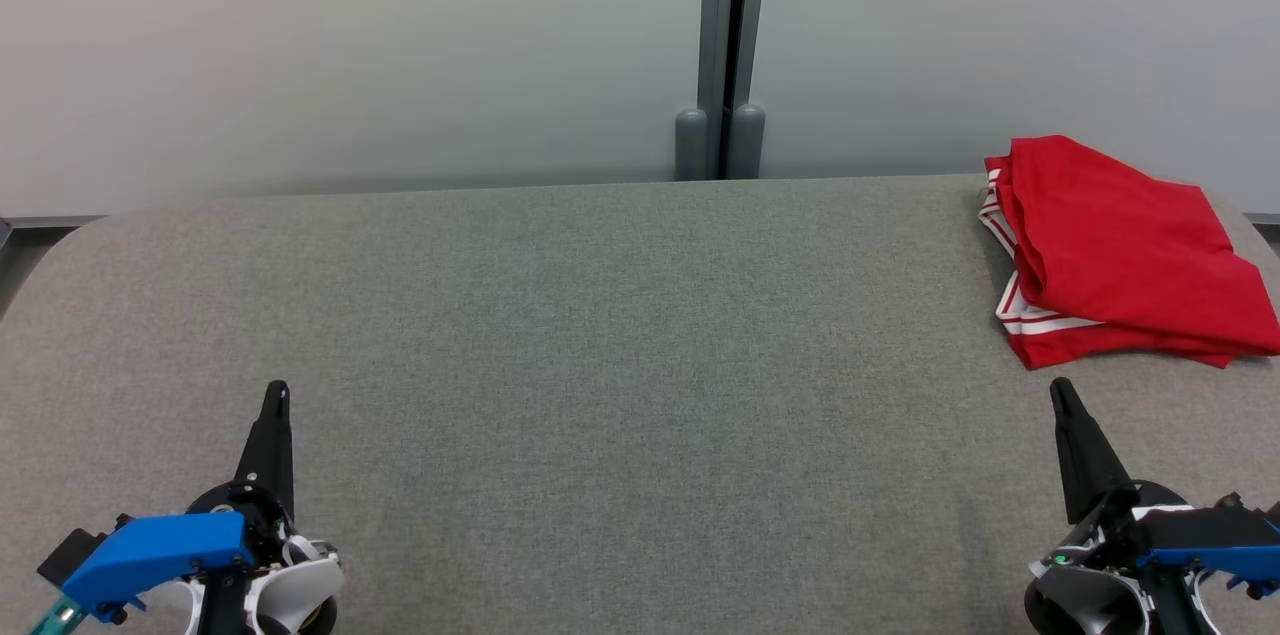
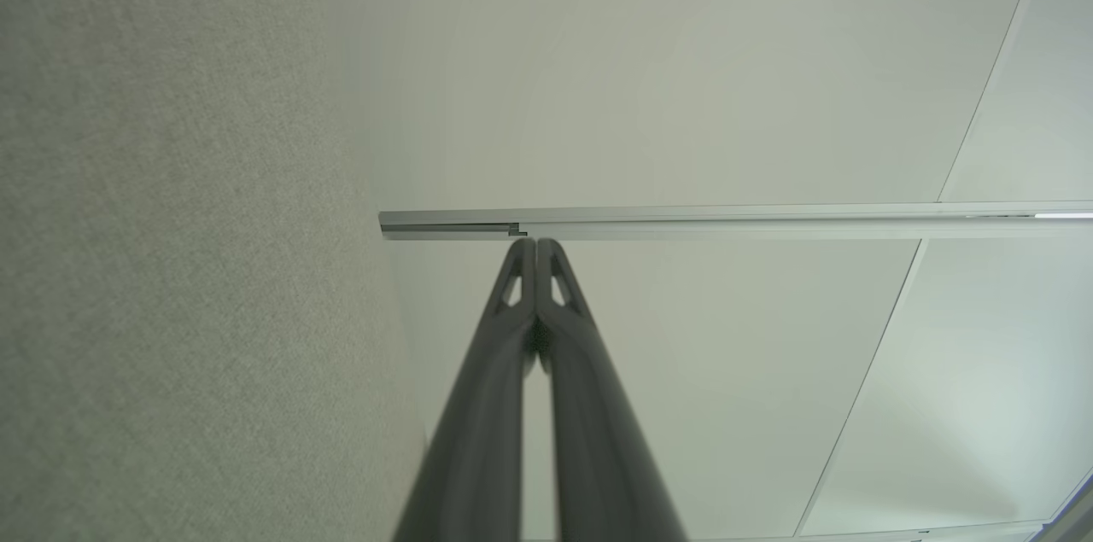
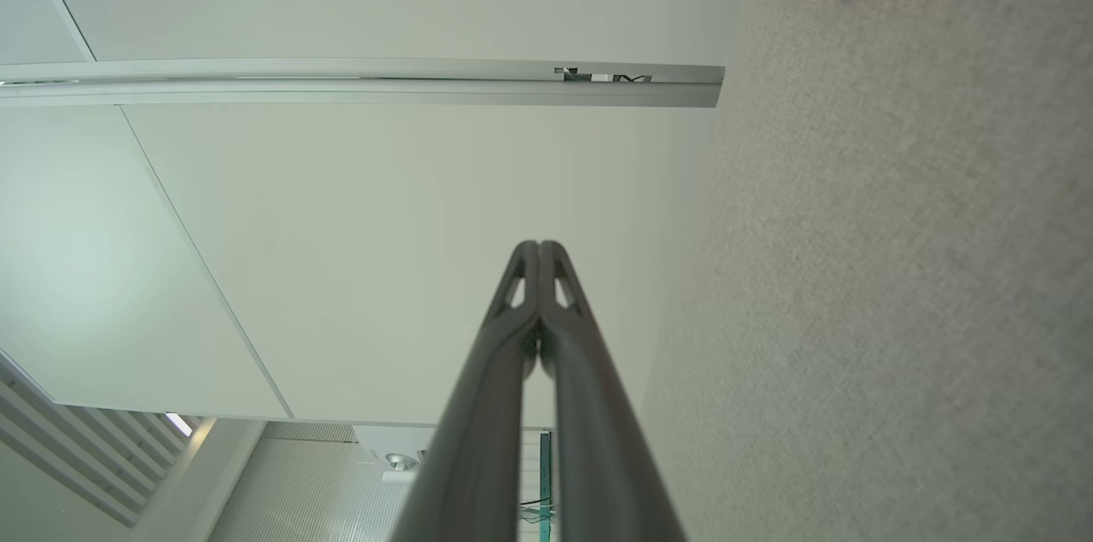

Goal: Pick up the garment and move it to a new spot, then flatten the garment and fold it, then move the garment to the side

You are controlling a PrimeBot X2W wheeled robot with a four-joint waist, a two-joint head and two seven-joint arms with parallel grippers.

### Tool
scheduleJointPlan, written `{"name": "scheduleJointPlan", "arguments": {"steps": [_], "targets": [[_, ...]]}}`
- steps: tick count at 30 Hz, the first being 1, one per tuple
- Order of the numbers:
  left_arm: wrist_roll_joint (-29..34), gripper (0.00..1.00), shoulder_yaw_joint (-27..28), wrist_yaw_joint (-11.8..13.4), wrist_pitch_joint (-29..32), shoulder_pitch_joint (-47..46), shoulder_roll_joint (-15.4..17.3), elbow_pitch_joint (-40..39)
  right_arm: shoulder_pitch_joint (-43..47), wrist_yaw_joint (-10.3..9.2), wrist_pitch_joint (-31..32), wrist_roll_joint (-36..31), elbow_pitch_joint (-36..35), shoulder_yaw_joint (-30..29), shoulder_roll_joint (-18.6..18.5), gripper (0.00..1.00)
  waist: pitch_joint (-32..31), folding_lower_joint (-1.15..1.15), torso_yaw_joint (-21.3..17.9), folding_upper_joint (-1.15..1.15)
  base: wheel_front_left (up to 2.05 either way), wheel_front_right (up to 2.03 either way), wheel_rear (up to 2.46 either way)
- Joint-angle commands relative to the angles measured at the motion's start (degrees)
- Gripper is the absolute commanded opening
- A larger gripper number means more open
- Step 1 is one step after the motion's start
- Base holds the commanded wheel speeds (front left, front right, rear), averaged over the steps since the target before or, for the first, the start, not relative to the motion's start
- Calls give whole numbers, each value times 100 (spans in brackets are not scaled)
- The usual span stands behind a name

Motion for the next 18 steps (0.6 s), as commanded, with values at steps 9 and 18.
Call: {"name": "scheduleJointPlan", "arguments": {"steps": [9, 18], "targets": [[-15, 0, 7, -50, 26, -61, -9, -24, -88, 4, 18, 17, -22, -16, -42, 0, 0, 0, 0, 0, 0, 0, 0], [-16, 0, 6, -50, 25, -61, -9, -25, -88, 4, 17, 17, -22, -16, -42, 0, 0, 0, 0, 0, 0, 0, 0]]}}
